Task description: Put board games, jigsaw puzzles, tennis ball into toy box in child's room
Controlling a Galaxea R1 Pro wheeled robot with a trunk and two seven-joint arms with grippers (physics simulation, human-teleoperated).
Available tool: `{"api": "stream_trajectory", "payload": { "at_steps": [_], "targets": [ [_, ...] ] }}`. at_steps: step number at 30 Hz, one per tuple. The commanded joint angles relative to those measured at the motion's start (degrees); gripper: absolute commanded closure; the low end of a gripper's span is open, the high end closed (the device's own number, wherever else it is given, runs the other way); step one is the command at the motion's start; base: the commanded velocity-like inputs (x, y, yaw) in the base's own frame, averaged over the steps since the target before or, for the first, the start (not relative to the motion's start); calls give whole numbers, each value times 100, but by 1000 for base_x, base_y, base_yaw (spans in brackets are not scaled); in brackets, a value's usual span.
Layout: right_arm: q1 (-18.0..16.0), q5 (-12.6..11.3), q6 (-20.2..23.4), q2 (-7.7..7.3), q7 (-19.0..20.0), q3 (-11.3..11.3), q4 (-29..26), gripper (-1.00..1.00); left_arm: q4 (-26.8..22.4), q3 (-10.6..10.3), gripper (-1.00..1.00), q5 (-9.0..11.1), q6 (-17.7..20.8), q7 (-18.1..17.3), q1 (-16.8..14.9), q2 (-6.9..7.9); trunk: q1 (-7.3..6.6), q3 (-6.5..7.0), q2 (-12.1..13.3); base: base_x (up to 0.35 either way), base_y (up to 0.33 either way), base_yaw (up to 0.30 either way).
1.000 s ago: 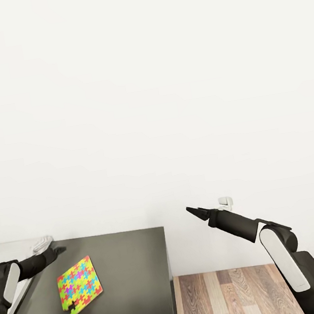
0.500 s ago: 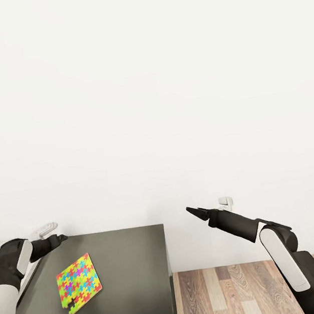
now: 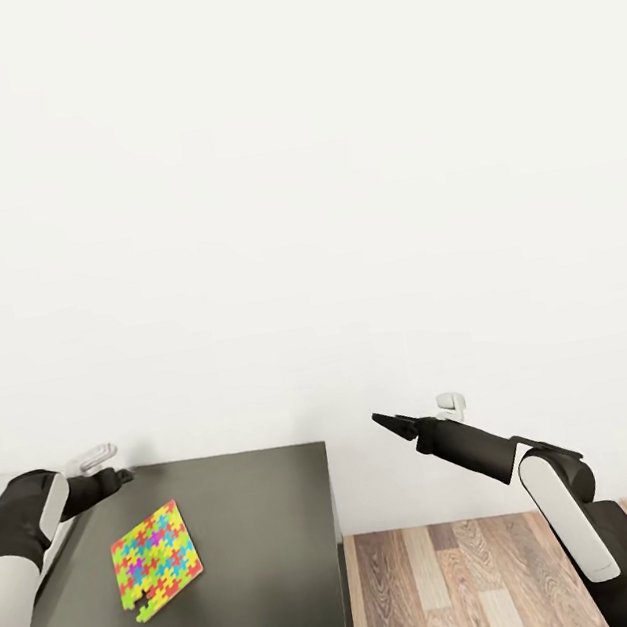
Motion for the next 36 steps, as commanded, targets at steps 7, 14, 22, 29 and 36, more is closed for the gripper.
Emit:
{"api": "stream_trajectory", "payload": {
  "at_steps": [7, 14, 22, 29, 36],
  "targets": [
    [-5, -21, 28, -6, -2, 1, -3, -100, 5, 19, -100, -8, 51, -33, -9, 50, 3, -78, -12, 0, 0, 0],
    [-5, -21, 28, -6, -2, 1, -3, -100, 74, 17, -100, 0, 46, -234, -10, 136, 3, -143, -12, 0, 0, 0],
    [-5, -21, 28, -6, -2, 1, -3, -100, 214, 5, -100, -23, 27, -1359, -10, 410, 3, -219, -12, 0, 0, 0],
    [-5, -18, 28, -7, -2, 1, -3, -100, 263, -6, -100, -30, 23, -1576, -10, 461, 3, -285, -12, 0, 0, 0],
    [-5, -14, 28, -7, -2, 1, -3, -100, 361, -9, -100, -30, 17, -1608, -10, 533, 3, -350, -12, 0, 0, 0]
  ]
}}
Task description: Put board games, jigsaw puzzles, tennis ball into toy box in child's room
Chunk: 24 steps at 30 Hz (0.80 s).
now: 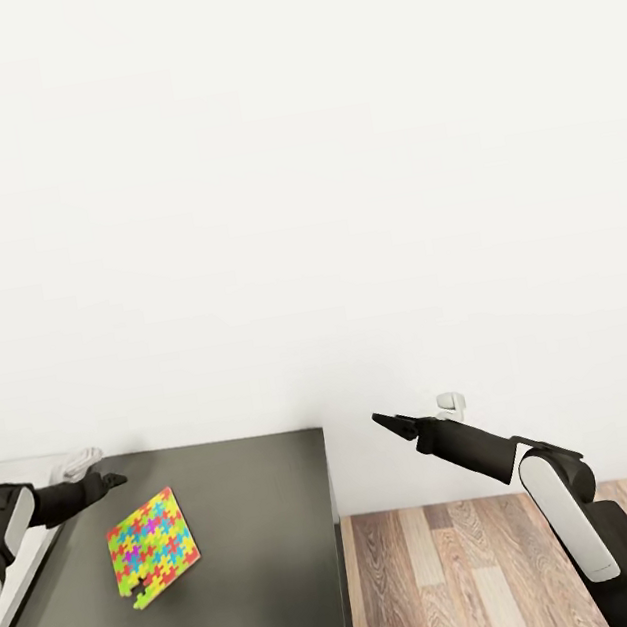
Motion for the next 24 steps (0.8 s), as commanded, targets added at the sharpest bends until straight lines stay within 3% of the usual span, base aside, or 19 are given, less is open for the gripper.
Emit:
{"api": "stream_trajectory", "payload": {
  "at_steps": [1, 8, 24],
  "targets": [
    [-5, -20, 28, -3, -2, 1, -3, -100, 51, 19, -100, 53, 42, 10, -5, 9, 3, -20, -12, 0, 0, 0],
    [-5, -19, 28, -3, -2, 1, -3, -100, 318, 23, -100, 52, -263, 3, -4, 35, 3, -86, -12, 0, 0, 0],
    [-5, -19, 28, -3, -2, 1, -3, -100, 394, 3, -100, 59, -345, -102, -1, 38, 3, -237, -12, 0, 0, 0]
  ]
}}
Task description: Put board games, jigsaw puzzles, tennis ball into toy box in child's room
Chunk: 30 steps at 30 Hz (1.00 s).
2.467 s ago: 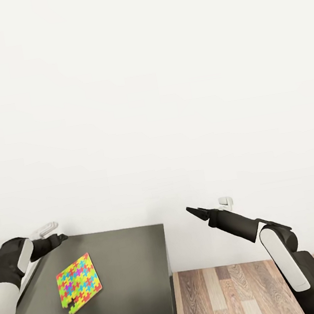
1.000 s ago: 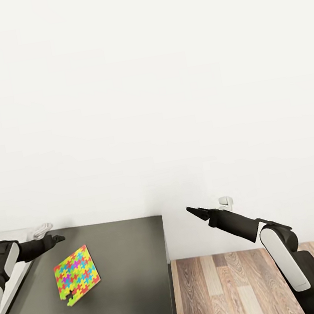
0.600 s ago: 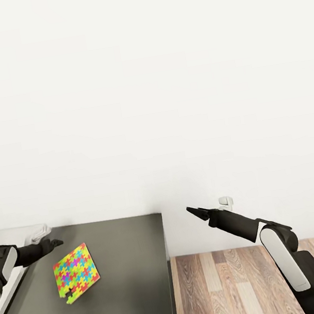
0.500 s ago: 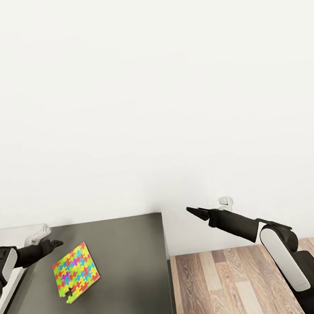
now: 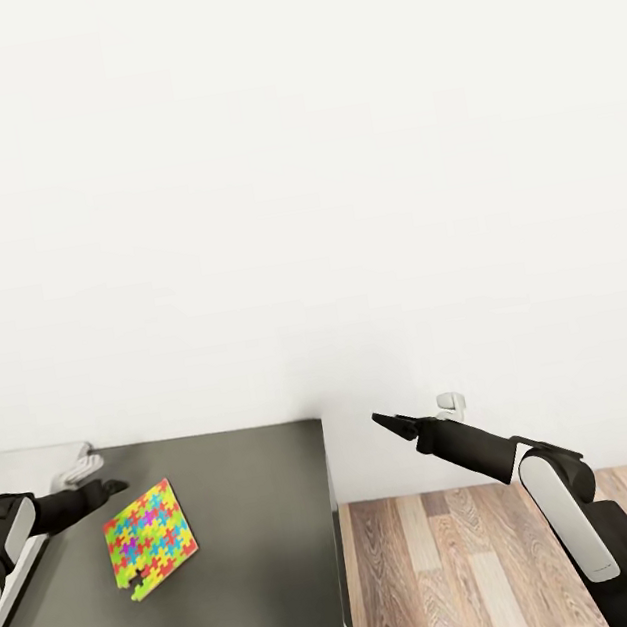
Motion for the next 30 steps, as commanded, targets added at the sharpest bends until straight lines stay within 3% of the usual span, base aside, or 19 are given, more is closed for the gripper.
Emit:
{"api": "stream_trajectory", "payload": {
  "at_steps": [1, 9, 30],
  "targets": [
    [-5, -21, 28, -3, -2, 1, -3, -100, -3, 14, -100, 52, 50, -112, -5, 2, 3, -20, -11, 0, 0, 0],
    [-5, -21, 28, -3, -2, 1, -3, -100, 2, -57, -100, 34, 45, -999, 5, 45, 3, -95, -11, 0, 0, 0],
    [-4, -12, 28, -3, -2, 1, -3, -100, 4, -118, -100, 38, 30, -1381, 71, 369, 3, -292, -11, 0, 0, 0]
  ]
}}
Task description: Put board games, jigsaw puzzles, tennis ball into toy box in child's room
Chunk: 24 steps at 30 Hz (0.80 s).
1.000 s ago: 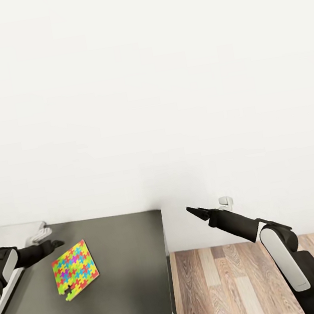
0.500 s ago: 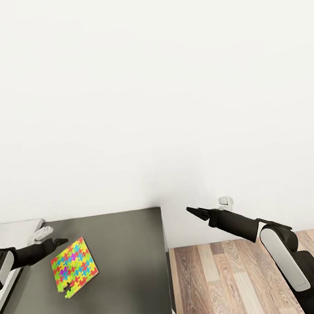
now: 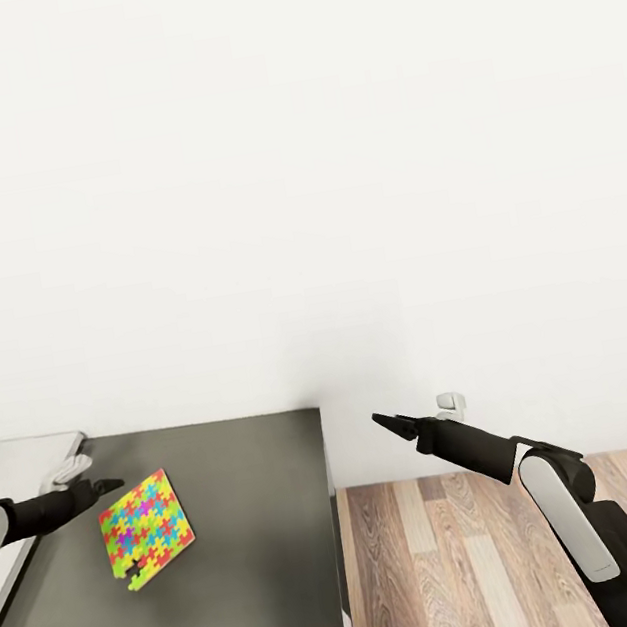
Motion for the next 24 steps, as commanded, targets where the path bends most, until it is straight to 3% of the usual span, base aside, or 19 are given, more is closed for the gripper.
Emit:
{"api": "stream_trajectory", "payload": {
  "at_steps": [1, 19, 24],
  "targets": [
    [-5, -20, 28, -3, -2, 1, -3, -100, 0, 12, -100, 41, 46, -30, -4, 3, 3, -19, -11, 0, 0, 0],
    [-5, -11, 28, -3, 2, 1, -3, -100, -2, -24, -100, 42, -51, -184, -4, 13, 3, -188, -11, 0, 0, 0],
    [-6, -11, 28, -3, 4, 1, -3, -100, 14, -24, -100, 47, -126, -311, -4, 92, 3, -235, -11, 0, 0, 0]
  ]
}}
